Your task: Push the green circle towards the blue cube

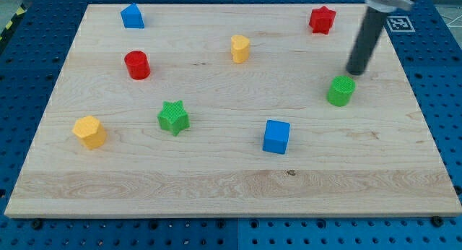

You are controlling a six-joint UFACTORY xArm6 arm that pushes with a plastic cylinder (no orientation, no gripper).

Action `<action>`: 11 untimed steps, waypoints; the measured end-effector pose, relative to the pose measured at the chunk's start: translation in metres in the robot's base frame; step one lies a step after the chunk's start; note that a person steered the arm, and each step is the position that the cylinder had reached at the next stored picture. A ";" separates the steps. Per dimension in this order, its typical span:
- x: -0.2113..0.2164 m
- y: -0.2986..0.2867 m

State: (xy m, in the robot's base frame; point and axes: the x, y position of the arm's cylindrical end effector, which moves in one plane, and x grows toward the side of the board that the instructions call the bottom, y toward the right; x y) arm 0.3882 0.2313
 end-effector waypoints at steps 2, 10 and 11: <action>0.069 -0.005; 0.035 -0.031; 0.037 -0.078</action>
State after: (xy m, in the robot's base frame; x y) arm 0.4249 0.1537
